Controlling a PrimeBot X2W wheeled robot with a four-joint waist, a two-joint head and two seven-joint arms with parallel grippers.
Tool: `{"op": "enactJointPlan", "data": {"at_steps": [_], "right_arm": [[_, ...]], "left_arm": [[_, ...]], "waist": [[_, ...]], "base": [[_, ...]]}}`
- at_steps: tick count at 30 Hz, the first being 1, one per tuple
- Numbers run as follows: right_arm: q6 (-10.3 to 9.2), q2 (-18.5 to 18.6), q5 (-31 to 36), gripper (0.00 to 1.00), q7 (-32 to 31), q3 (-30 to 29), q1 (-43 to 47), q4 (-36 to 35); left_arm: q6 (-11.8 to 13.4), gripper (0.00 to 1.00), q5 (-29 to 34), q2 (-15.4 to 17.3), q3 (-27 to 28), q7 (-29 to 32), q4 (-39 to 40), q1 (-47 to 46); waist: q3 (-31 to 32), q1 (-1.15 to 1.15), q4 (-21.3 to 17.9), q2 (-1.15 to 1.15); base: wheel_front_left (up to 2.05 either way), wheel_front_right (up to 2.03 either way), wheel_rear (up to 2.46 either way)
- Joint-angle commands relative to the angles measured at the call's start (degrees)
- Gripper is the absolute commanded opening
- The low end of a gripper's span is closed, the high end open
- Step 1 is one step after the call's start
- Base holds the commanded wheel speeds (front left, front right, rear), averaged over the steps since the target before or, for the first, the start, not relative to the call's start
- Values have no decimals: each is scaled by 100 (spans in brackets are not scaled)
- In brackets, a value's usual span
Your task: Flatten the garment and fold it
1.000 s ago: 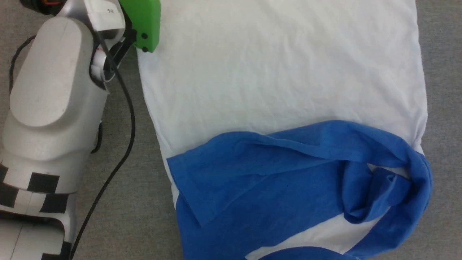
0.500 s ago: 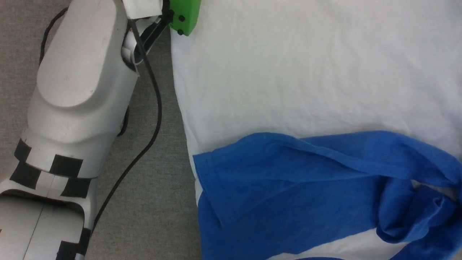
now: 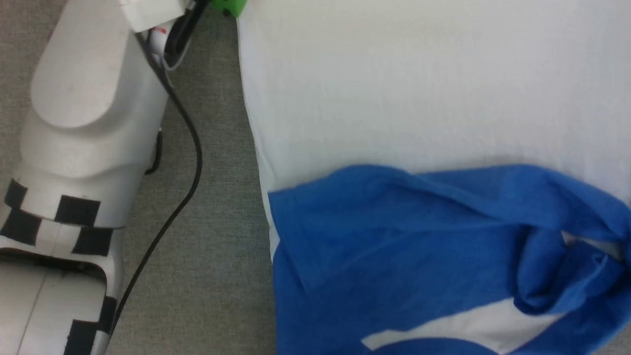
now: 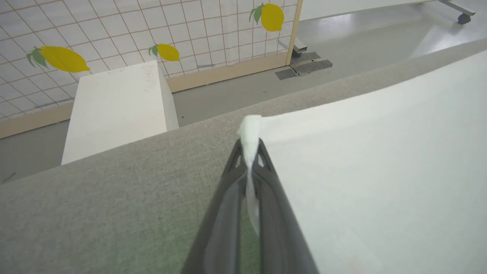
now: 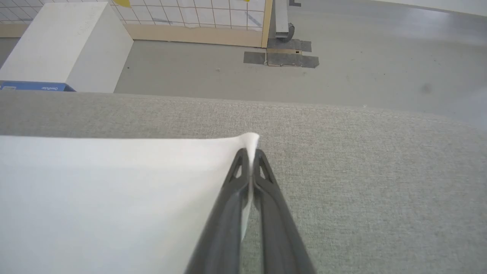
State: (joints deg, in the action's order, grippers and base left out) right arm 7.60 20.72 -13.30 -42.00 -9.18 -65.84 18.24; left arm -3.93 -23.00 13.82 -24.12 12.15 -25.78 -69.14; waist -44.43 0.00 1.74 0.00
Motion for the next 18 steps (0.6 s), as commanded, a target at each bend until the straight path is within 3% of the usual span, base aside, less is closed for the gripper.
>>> {"op": "enactJointPlan", "data": {"at_steps": [1,12,18], "right_arm": [[-11,76,-33,0,135,-26,-78,7],[-11,337,-591,0,736,277,214,84],[-11,669,-1369,0,870,563,1439,-612]], "left_arm": [[81,0,53,99,114,-204,-44,-190],[-33,0,-67,314,285,-1084,-126,25],[-243,0,-278,601,14,-1576,710,1380]], "waist": [[154,0,-47,0],[983,0,-166,0],[1847,0,-163,0]], "base": [[0,0,0],[0,0,0],[0,0,0]]}}
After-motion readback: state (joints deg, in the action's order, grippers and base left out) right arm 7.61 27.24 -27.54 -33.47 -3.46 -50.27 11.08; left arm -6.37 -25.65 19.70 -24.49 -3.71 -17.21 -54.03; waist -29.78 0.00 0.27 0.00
